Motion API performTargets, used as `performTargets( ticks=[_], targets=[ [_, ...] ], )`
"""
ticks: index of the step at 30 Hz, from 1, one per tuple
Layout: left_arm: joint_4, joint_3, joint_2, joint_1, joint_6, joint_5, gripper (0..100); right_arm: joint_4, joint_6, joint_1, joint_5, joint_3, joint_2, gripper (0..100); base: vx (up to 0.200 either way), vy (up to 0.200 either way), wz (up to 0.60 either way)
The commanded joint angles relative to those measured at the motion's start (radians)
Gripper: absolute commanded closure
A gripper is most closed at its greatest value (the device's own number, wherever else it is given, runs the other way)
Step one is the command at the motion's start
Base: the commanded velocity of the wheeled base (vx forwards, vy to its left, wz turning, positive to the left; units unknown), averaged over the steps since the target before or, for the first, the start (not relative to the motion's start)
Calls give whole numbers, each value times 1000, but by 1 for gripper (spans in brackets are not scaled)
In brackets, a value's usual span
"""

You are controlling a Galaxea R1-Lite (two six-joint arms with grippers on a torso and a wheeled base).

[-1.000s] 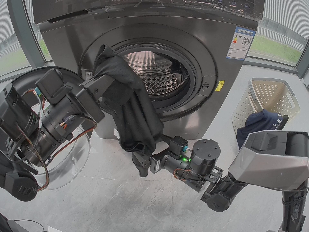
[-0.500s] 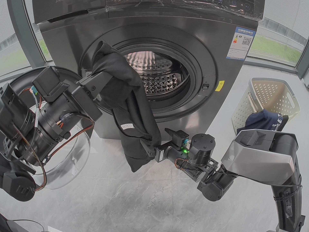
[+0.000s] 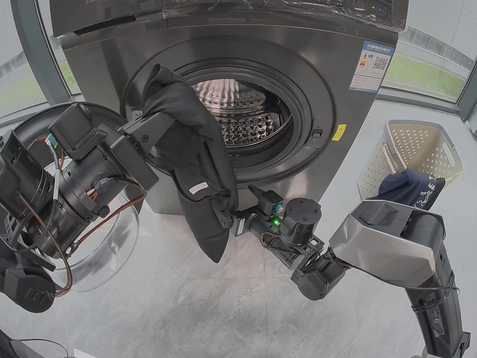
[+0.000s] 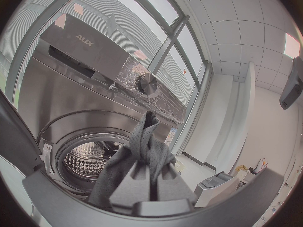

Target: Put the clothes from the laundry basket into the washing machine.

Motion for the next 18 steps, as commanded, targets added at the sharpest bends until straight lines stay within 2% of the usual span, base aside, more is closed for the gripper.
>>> performTargets(
  ticks=[1,5,9,10,18],
  targets=[
    [-7,4,-1,-8,0,-1,100,10,-2,-8,8,-94,84,0,0,0,0],
    [-7,4,-1,-11,0,-1,100,10,-4,-8,35,-133,115,0,0,0,0],
    [-8,2,-1,-11,-1,-1,100,9,-10,-8,35,-159,127,0,0,0,0],
    [-8,4,-1,-11,-1,-1,100,6,-10,-8,35,-162,129,100,0,0,0],
    [-7,13,0,0,-3,1,100,-10,-5,-20,28,-119,98,100,0,0,0]
  ],
)
